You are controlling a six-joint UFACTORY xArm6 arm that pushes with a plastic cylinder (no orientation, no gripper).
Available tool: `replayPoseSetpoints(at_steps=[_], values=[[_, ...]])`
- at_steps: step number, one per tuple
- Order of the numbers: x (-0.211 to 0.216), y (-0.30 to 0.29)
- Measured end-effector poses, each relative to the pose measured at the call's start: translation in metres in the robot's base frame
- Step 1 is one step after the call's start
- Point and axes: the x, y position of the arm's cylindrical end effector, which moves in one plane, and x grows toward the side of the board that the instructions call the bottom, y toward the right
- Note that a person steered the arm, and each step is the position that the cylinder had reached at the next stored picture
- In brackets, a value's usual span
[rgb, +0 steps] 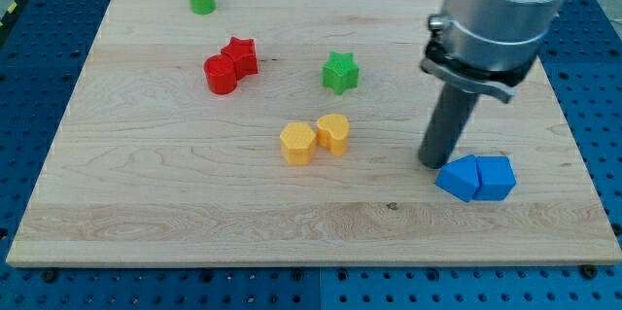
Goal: Move blue triangle above the green star
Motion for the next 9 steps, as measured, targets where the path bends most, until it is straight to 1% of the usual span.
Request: replayPoseSetpoints(at_steps=[1,2,3,4,5,7,8,9], values=[[0.028,-0.022],[0.069,0.005],[0.082,0.031],[0.082,0.047],[0.085,0.091],[0.079,0.093],[0.061,0.086],[0.056,0.049]])
